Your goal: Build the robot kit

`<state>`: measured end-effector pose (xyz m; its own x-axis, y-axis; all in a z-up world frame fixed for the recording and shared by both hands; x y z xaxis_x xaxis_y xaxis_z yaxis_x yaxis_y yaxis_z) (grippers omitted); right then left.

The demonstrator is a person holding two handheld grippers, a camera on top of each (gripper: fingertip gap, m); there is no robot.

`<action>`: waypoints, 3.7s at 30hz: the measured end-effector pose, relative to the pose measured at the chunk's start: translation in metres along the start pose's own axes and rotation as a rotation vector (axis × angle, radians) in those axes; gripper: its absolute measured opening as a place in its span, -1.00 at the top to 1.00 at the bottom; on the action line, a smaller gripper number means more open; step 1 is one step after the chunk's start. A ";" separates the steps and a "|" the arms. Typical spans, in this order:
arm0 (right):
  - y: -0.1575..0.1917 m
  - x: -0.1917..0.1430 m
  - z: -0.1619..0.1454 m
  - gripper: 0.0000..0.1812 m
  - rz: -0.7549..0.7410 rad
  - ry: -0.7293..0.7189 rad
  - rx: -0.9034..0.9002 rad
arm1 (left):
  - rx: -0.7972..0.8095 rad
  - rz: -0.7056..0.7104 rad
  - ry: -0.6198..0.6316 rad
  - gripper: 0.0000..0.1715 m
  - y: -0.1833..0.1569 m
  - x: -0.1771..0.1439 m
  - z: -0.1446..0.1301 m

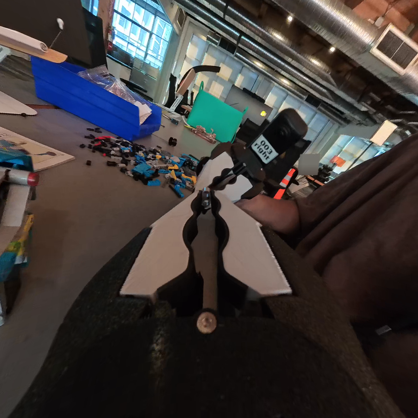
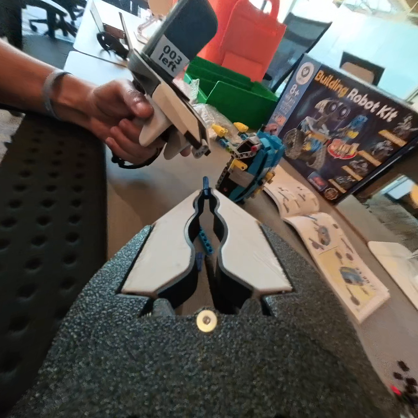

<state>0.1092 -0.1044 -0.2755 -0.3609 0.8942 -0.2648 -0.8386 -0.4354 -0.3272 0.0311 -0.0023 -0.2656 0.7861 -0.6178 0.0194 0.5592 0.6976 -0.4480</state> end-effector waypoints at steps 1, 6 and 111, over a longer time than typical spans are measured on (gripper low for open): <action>0.001 0.001 0.001 0.96 0.011 -0.003 0.014 | 0.018 0.013 0.009 0.92 0.000 0.001 -0.001; 0.001 -0.002 0.011 0.96 0.032 -0.068 0.063 | 0.087 0.040 0.012 0.92 -0.002 0.003 -0.003; -0.008 0.016 -0.059 0.95 0.217 0.312 0.419 | 0.262 0.327 0.319 0.92 0.022 0.016 -0.037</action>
<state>0.1341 -0.0924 -0.3311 -0.4593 0.6879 -0.5620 -0.8717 -0.4709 0.1360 0.0462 -0.0099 -0.3083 0.8345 -0.4035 -0.3754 0.3768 0.9148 -0.1455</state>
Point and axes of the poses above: each gripper's, where its closed fingertips meet, x out along the fingers, z out of its top, y = z × x across the jaws, the point moved 6 cm from there along -x, back along the fingers, and after that the axes turned 5 degrees about z, right-handed, at the moved point
